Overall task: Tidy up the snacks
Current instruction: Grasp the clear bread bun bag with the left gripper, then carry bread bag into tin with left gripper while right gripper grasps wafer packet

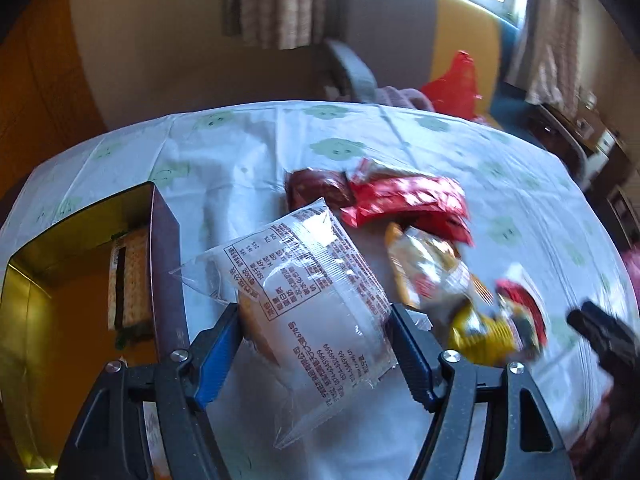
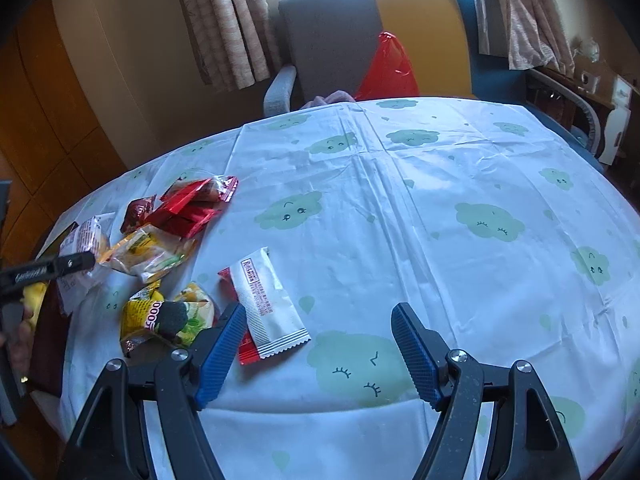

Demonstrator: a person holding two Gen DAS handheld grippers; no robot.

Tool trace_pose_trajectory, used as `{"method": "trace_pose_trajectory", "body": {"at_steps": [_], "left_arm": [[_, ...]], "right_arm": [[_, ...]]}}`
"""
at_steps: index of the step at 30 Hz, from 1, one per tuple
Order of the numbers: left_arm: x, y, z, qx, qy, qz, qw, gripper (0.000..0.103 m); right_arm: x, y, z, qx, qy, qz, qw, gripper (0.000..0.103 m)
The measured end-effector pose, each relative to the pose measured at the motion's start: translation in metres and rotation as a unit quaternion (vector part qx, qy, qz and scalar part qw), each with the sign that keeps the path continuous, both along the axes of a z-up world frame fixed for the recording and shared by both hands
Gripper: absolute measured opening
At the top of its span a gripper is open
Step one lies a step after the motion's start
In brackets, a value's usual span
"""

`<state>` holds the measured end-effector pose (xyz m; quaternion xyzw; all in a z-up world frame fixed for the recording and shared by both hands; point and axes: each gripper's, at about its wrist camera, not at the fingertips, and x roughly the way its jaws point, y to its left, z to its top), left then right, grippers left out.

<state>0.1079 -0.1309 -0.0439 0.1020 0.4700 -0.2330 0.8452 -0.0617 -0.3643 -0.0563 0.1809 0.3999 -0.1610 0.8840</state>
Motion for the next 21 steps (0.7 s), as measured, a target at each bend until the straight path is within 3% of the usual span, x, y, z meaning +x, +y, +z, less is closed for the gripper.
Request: {"method": "trace_pose_trajectory", "body": {"at_steps": [4,9,13,17,18,20,21], "left_arm": [[-0.037,0.003,0.004,-0.011,0.009,-0.059,0.9982,0.073],[-0.077,0.000,-0.003,-0.013,0.035,-0.140,0.9895,0.073],[-0.089,-0.004,-0.017,0.000,0.049,-0.153,0.9869,0.074],[-0.079,-0.002,-0.019,-0.018,0.062,-0.141,0.9878,0.079],[-0.078,-0.002,-0.018,-0.021,0.066,-0.136,0.9883,0.079],[-0.074,-0.002,-0.017,-0.028,0.077,-0.126,0.9886,0.079],[-0.073,-0.001,-0.017,-0.032,0.079,-0.123,0.9887,0.079]], "right_arm": [[0.010,0.004,0.000,0.011,0.004,0.024,1.000,0.072],[0.027,0.012,-0.006,0.007,0.031,0.070,0.997,0.066],[0.043,0.020,-0.014,-0.016,0.063,0.104,0.992,0.065],[0.056,0.021,-0.028,-0.040,0.092,0.112,0.989,0.064],[0.057,0.022,-0.028,-0.052,0.091,0.113,0.988,0.061],[0.055,0.024,-0.027,-0.070,0.094,0.111,0.987,0.038],[0.052,0.023,-0.026,-0.066,0.095,0.109,0.987,0.035]]}}
